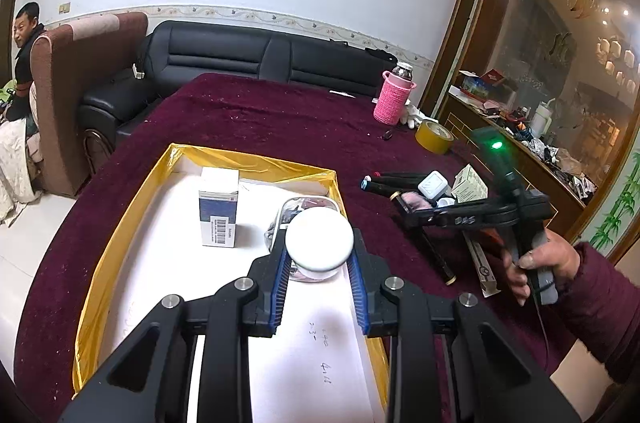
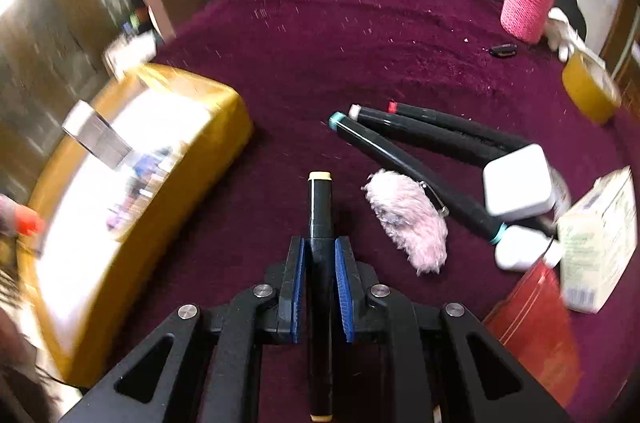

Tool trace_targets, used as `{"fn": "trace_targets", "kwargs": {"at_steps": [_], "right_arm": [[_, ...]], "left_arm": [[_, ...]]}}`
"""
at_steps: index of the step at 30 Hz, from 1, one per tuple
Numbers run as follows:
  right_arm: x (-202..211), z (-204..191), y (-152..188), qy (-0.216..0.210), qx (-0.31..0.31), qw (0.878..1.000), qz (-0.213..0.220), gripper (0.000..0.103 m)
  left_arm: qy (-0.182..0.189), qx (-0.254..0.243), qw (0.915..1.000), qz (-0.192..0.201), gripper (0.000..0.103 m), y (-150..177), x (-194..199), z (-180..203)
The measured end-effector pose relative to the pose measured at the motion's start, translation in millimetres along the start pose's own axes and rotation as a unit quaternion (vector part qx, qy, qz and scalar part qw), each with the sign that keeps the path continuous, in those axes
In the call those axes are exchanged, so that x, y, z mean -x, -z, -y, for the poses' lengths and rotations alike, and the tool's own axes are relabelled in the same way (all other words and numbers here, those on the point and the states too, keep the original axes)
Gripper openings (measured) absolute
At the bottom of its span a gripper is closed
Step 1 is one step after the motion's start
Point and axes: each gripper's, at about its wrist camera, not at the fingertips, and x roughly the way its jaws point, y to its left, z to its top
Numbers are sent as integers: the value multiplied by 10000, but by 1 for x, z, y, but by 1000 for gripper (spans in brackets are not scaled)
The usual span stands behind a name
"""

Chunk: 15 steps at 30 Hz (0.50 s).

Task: Organize objects
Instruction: 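Carry the jar over the tray while the right gripper grasps a black marker, then release the jar and the black marker into the tray with both grippers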

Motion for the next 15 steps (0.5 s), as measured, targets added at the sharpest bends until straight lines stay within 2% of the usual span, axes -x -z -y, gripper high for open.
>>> {"fn": "trace_targets", "kwargs": {"at_steps": [3,8,15], "right_arm": [[21,1,5,-518,-417,9972,340,17],[50,-12,3,-1213,-719,9869,788,17],[61,-58,-17,-1641,-566,9794,1033,17]], "left_arm": [[-53,-38,10000,-16,27,-2,3,2],[-277,-177,9994,-87,27,-6,2,4],[-699,-253,9968,-297,27,-12,-8,-11]]}}
